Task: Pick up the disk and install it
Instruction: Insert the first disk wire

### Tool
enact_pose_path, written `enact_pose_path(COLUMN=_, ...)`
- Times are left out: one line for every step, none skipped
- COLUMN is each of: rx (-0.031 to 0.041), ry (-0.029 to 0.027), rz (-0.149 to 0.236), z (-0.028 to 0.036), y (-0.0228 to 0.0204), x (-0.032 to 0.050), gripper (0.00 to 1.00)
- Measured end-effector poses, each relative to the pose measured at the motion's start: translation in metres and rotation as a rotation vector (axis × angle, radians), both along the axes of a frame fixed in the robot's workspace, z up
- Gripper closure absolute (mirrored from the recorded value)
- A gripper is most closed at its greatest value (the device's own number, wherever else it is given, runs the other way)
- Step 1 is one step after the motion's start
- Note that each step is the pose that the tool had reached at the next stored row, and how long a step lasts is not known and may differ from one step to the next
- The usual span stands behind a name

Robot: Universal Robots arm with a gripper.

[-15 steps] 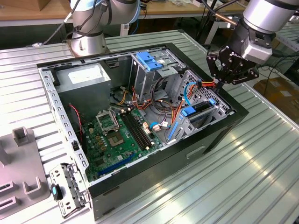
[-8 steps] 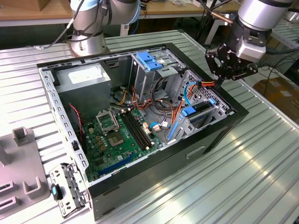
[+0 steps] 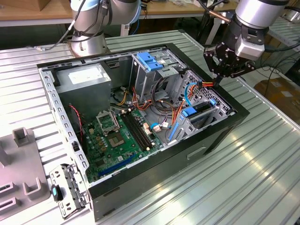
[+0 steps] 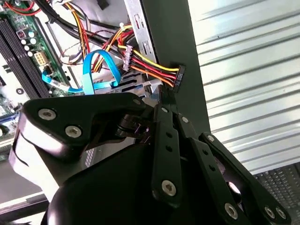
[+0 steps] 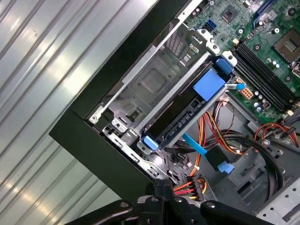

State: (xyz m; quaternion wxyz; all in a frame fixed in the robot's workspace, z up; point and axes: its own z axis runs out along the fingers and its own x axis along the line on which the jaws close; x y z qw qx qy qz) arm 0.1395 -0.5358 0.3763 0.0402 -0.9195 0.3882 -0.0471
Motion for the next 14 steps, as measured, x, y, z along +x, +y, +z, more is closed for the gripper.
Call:
enact_pose_path(rx=-0.0001, ry=0.0000, rz=0.027, z=-0.0004, y=0.0000, x=0.0009, gripper=0.89)
enact_pose_path(rx=-0.0001, ry=0.0000, rz=0.039, z=-0.0008, y=0.0000, x=0.0027, gripper=0.89)
enact_pose_path(rx=0.0000, ry=0.0000, rz=0.042, z=-0.0010, y=0.0001, x=0.0049, gripper=0.89)
enact_pose_path(rx=-0.0001, ry=0.0001, rz=0.045, z=-0.0012, y=0.0003, x=0.0097, gripper=0.89)
enact_pose_path(rx=0.0000, ry=0.0001, rz=0.047, z=-0.0016, y=0.0018, x=0.0208, gripper=0.89)
enact_pose_path(rx=0.0000, ry=0.0001, rz=0.049, z=-0.0017, y=0.0034, x=0.0224, gripper=0.83)
enact_pose_path(rx=0.0000, ry=0.0000, rz=0.053, z=-0.0017, y=0.0050, x=0.0227, gripper=0.83)
enact_pose_path(rx=-0.0003, ry=0.0000, rz=0.059, z=-0.0018, y=0.0069, x=0.0227, gripper=0.83)
enact_pose_path(rx=-0.0009, ry=0.0000, rz=0.063, z=-0.0019, y=0.0088, x=0.0228, gripper=0.76)
enact_pose_path(rx=-0.0022, ry=-0.0001, rz=0.063, z=-0.0021, y=0.0099, x=0.0229, gripper=0.76)
enact_pose_path(rx=-0.0034, ry=-0.0009, rz=0.063, z=-0.0025, y=0.0099, x=0.0230, gripper=0.76)
enact_pose_path(rx=-0.0052, ry=-0.0016, rz=0.063, z=-0.0031, y=0.0099, x=0.0230, gripper=0.76)
enact_pose_path(rx=-0.0069, ry=-0.0017, rz=0.066, z=-0.0033, y=0.0098, x=0.0229, gripper=0.76)
enact_pose_path(rx=-0.0071, ry=-0.0017, rz=0.085, z=-0.0036, y=0.0095, x=0.0229, gripper=0.76)
